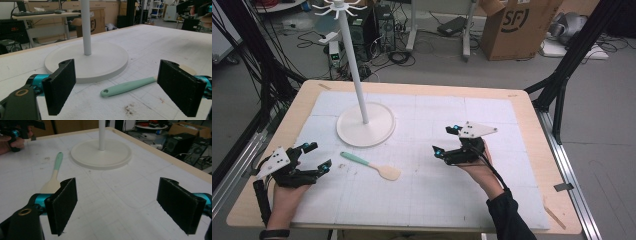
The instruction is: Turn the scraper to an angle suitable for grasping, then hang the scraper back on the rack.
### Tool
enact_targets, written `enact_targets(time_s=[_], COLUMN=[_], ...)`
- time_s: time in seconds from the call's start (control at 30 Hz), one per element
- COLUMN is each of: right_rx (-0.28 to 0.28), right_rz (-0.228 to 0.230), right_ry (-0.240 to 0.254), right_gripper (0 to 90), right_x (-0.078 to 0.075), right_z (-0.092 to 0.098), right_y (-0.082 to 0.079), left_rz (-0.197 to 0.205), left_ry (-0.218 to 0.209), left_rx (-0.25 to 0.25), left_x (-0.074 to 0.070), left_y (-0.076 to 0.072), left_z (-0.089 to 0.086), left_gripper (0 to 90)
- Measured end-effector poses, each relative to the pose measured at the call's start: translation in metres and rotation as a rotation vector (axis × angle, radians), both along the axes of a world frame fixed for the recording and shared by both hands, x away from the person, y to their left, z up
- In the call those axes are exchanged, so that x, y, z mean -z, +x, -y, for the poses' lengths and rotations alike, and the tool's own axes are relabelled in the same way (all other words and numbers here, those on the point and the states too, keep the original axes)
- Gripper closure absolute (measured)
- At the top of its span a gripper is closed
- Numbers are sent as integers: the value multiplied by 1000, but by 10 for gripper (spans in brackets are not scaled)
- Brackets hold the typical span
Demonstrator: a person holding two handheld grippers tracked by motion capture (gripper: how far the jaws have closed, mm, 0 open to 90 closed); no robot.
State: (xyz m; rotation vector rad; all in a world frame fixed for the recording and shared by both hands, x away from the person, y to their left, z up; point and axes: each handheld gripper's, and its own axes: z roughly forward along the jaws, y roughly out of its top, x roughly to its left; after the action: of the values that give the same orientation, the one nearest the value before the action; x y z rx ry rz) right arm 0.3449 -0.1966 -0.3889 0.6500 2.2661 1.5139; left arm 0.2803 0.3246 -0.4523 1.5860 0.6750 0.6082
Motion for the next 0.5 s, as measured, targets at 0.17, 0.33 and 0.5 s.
enact_targets(time_s=[0.17,0.33,0.5], right_rx=[-39,-64,-82], right_rz=[7,-10,-23], right_ry=[-13,-23,-23], right_gripper=[159,161,166], right_x=[-3,-2,3], right_z=[-26,-48,-69], right_y=[4,5,9], left_rz=[1,4,2], left_ry=[10,14,9], left_rx=[0,-3,-2], left_x=[0,0,0], left_y=[0,0,0], left_z=[1,1,1], left_gripper=[160,161,160])
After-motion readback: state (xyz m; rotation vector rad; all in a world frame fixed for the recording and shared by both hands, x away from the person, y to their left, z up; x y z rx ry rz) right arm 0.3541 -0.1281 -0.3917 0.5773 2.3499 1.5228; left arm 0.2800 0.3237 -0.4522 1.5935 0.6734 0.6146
